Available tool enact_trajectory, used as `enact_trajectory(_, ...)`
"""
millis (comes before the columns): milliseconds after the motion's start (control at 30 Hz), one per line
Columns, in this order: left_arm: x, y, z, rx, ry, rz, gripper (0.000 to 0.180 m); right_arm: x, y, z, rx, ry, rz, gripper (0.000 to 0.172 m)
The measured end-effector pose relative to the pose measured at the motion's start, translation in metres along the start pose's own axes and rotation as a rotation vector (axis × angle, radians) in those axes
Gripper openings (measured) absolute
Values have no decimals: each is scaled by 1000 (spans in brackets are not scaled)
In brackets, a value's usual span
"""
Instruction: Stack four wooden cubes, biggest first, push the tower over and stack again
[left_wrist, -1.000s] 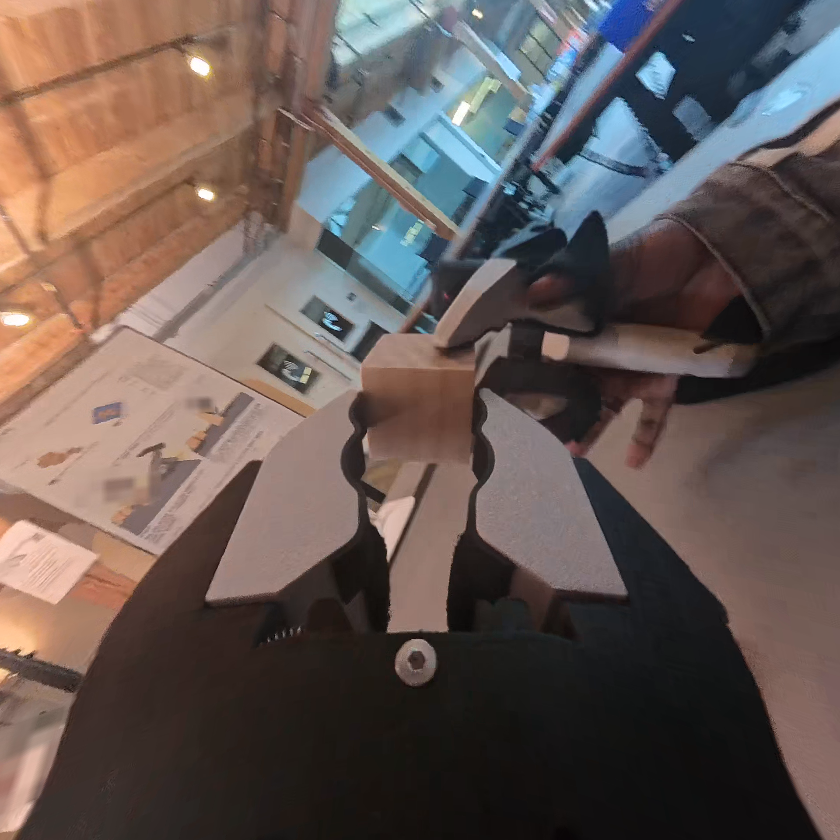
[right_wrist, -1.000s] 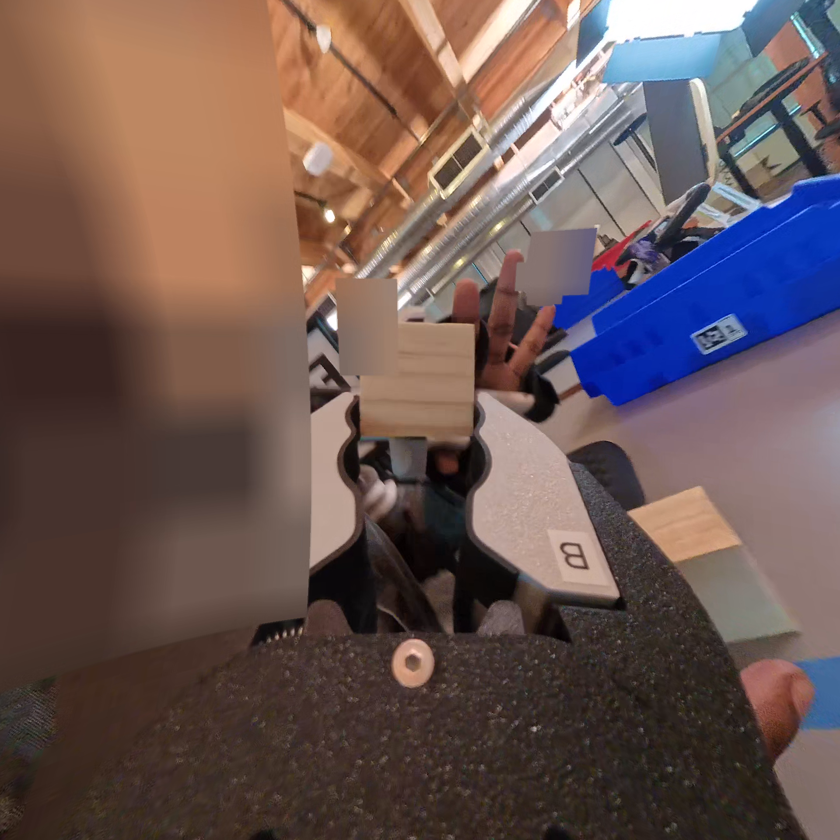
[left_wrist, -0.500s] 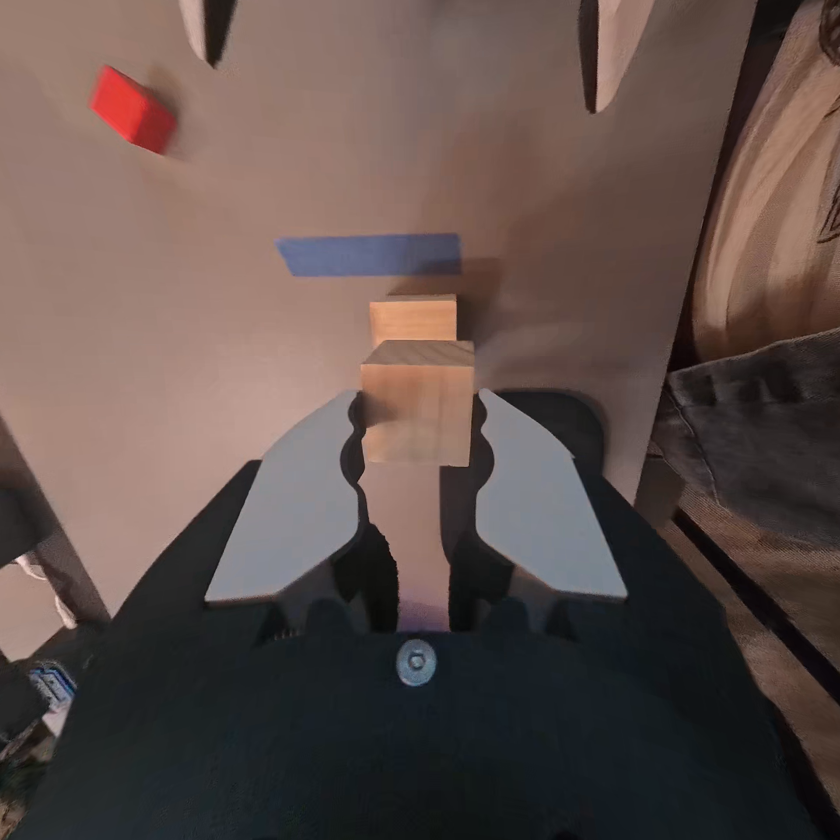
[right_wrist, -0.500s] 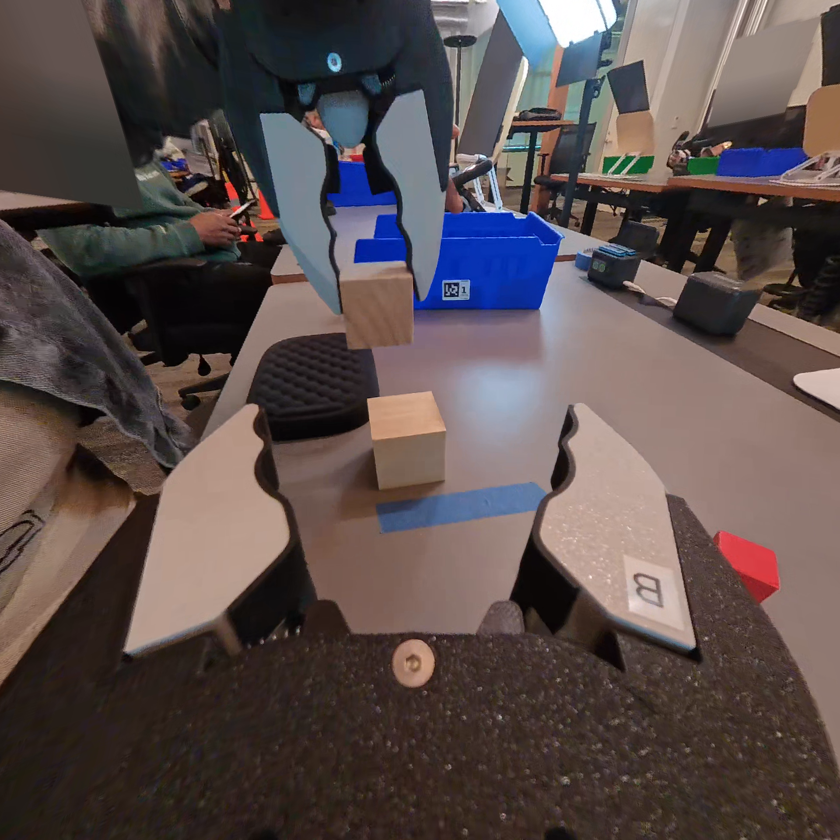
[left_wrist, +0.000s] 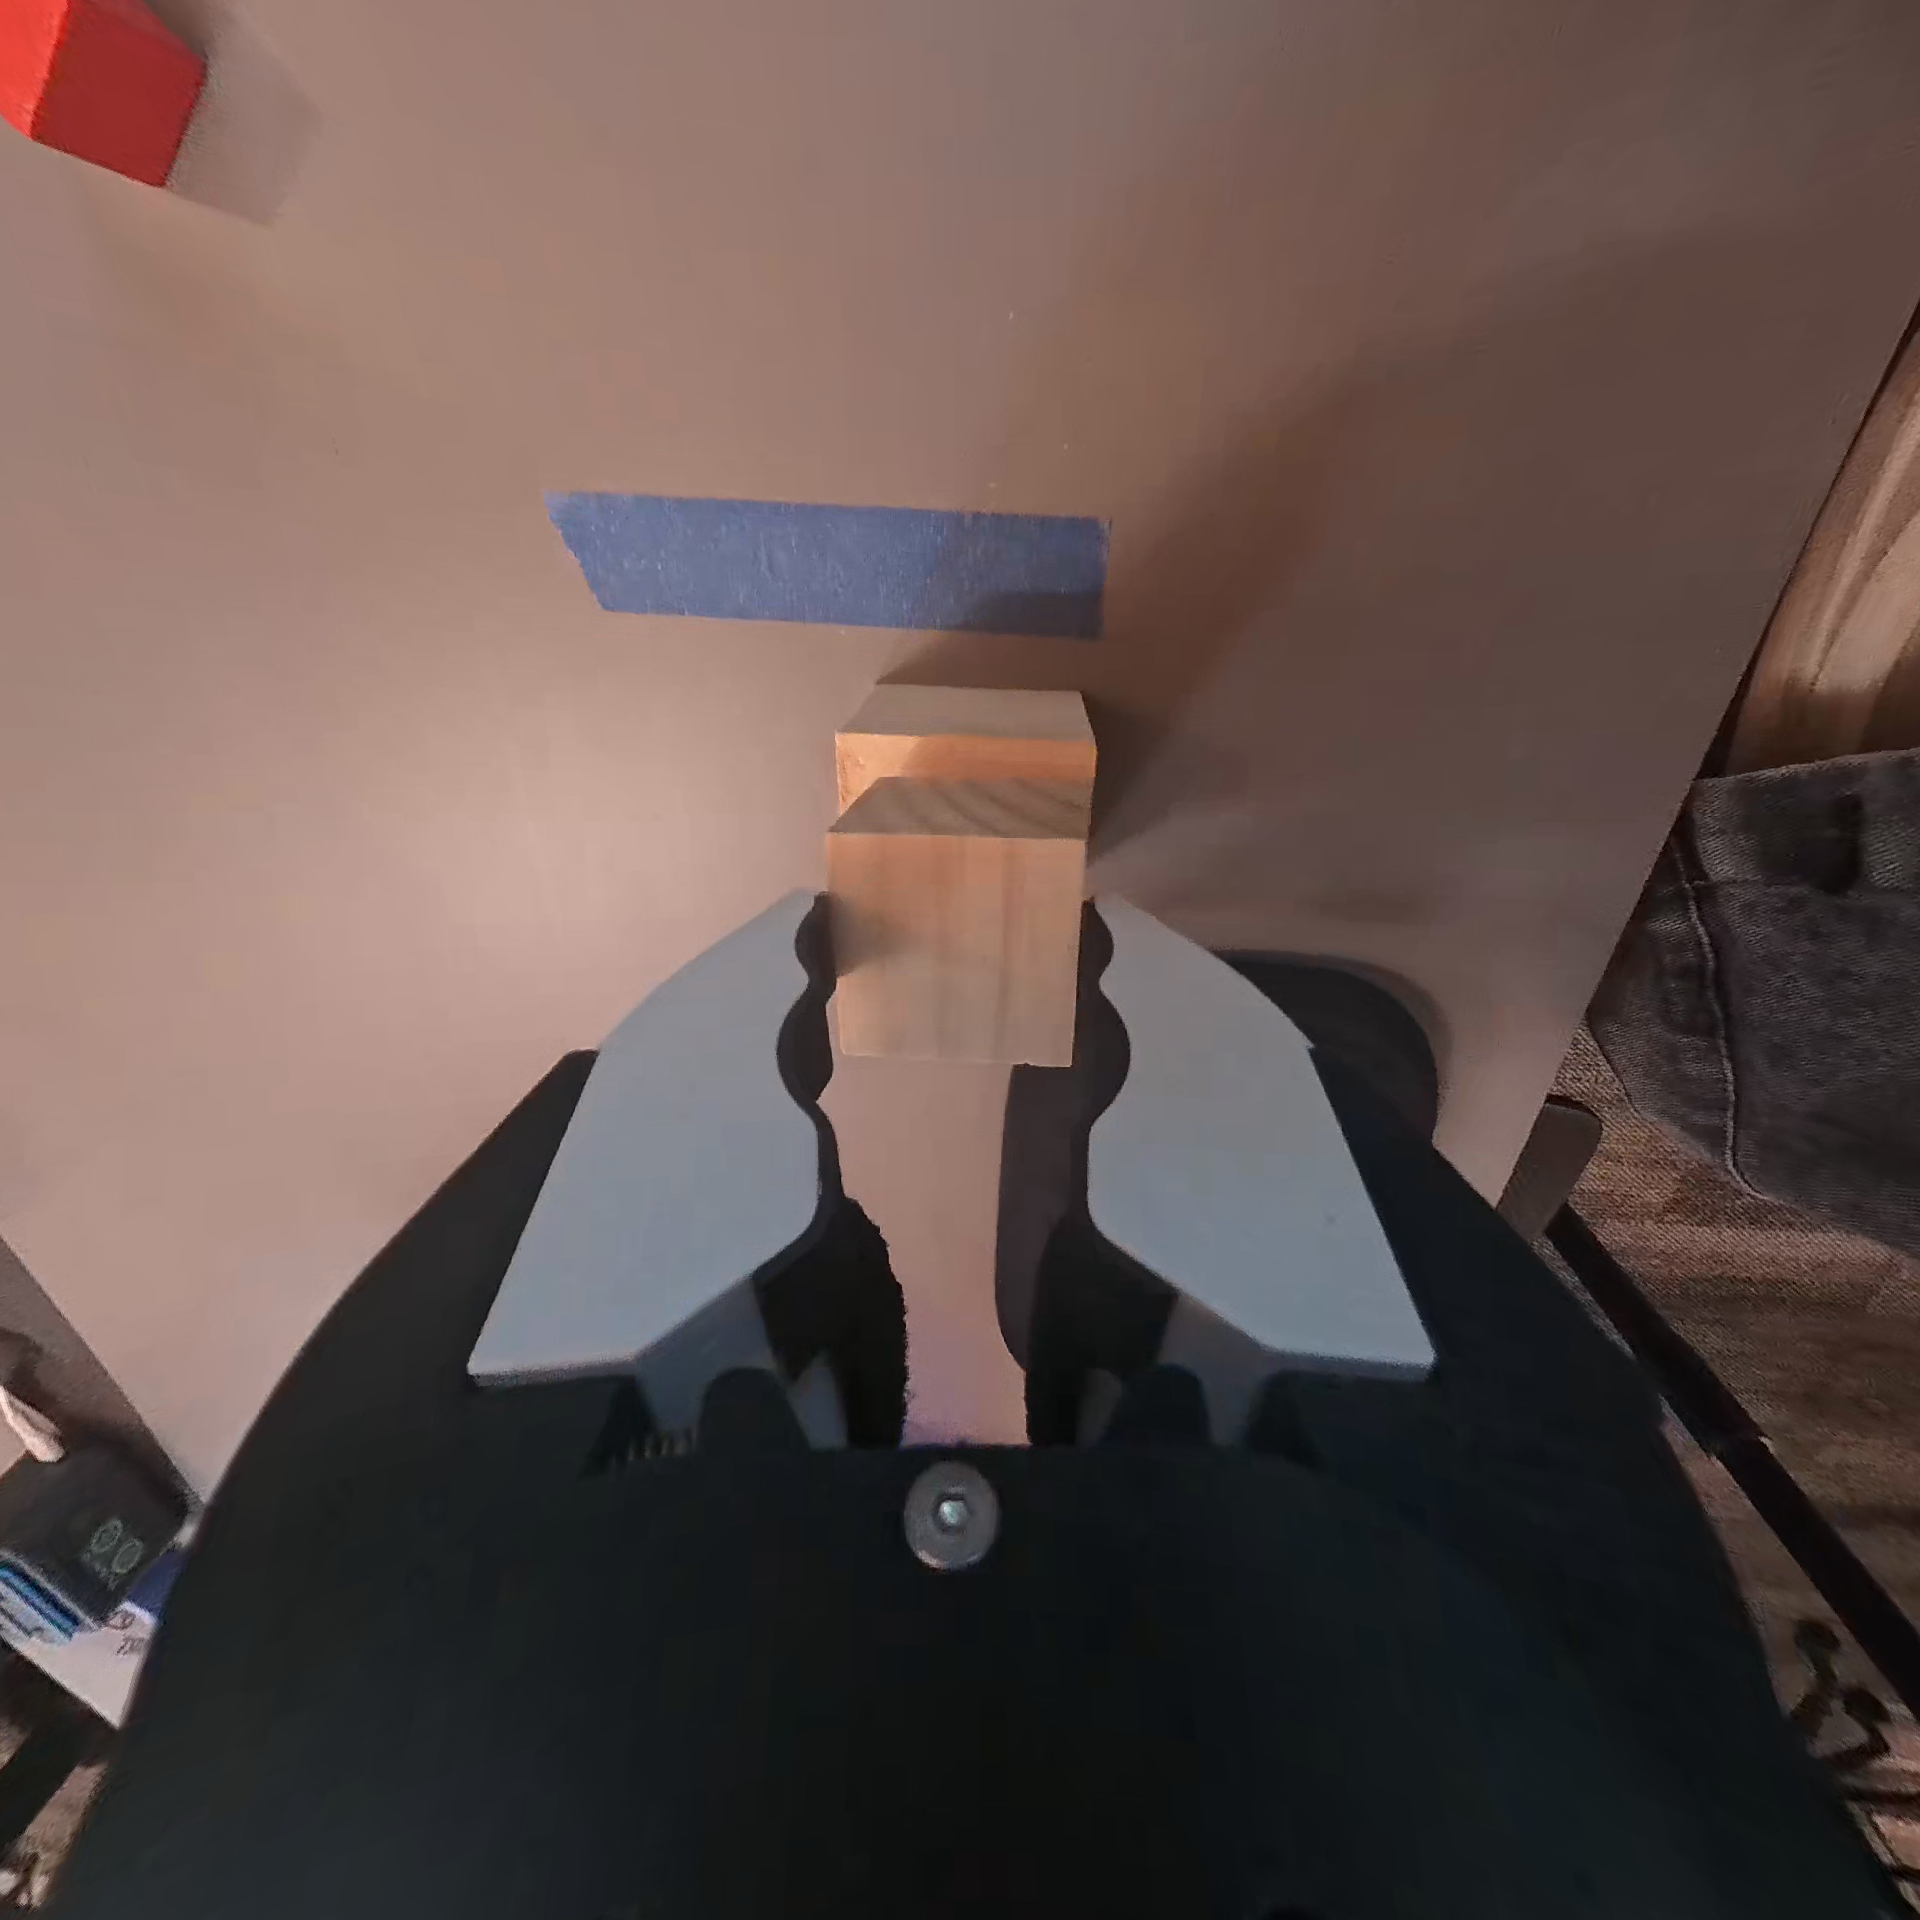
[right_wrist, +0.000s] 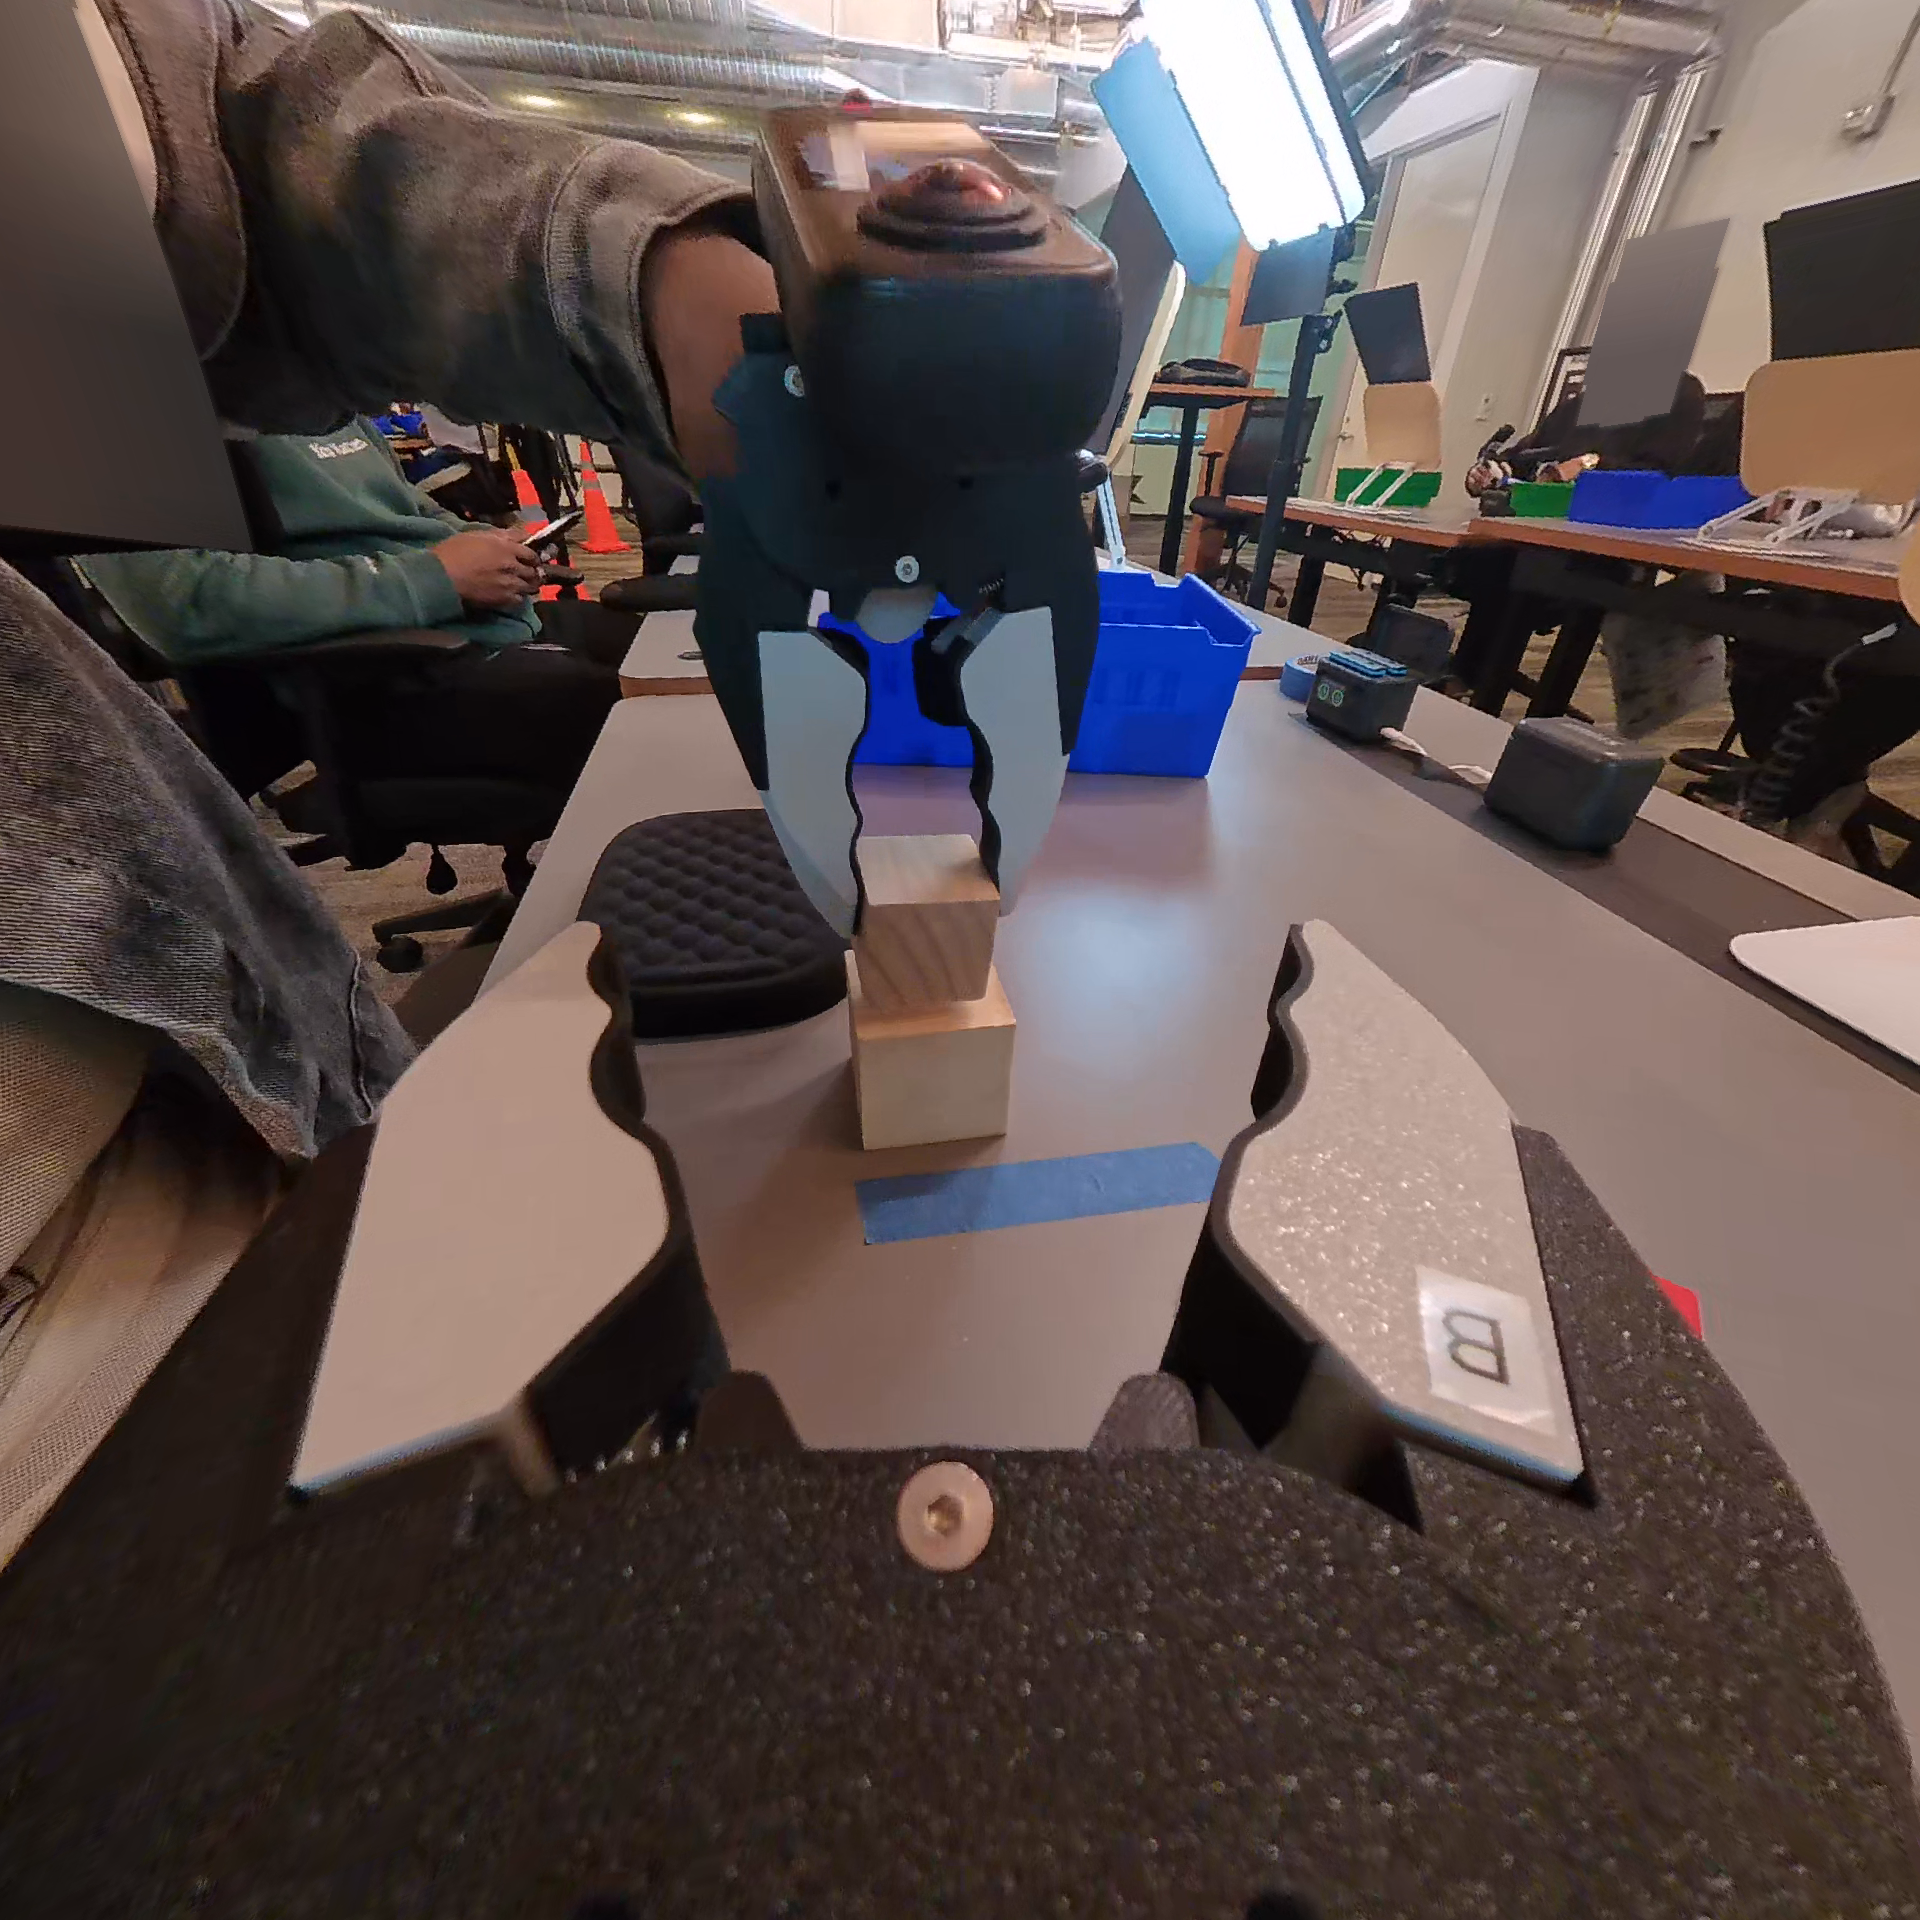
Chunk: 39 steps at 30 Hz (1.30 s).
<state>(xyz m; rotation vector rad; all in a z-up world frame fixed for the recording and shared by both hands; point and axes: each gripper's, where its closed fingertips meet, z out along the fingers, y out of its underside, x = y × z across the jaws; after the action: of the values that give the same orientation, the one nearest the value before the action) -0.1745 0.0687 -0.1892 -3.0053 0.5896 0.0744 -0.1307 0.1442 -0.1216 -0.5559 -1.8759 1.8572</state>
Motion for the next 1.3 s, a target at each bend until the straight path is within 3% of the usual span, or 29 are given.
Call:
enact_trajectory(567, 1, 5, 6, 19, 0, 30, 51, 5, -1, -3, 17, 11, 19, 117)
enact_trajectory(867, 3, 1, -2, 131, -48, 39, 57, 15, 5, -3, 11, 48, 44, 117)
enact_trajectory(967, 4, -22, -25, 365, -105, -18, 73, 33, 11, -7, -8, 136, 79, 111)
enact_trajectory(1133, 2, -64, -108, 1150, -316, -180, 92, 70, 30, -13, -104, 294, 187, 94)
enact_trajectory(1233, 4, -49, -163, 1666, -445, -332, 92, 96, 45, -16, -276, 369, 182, 83)
enact_trajectory(1300, 3, -29, -177, 1865, -495, -429, 91, 121, 56, -18, -404, 415, 125, 74)
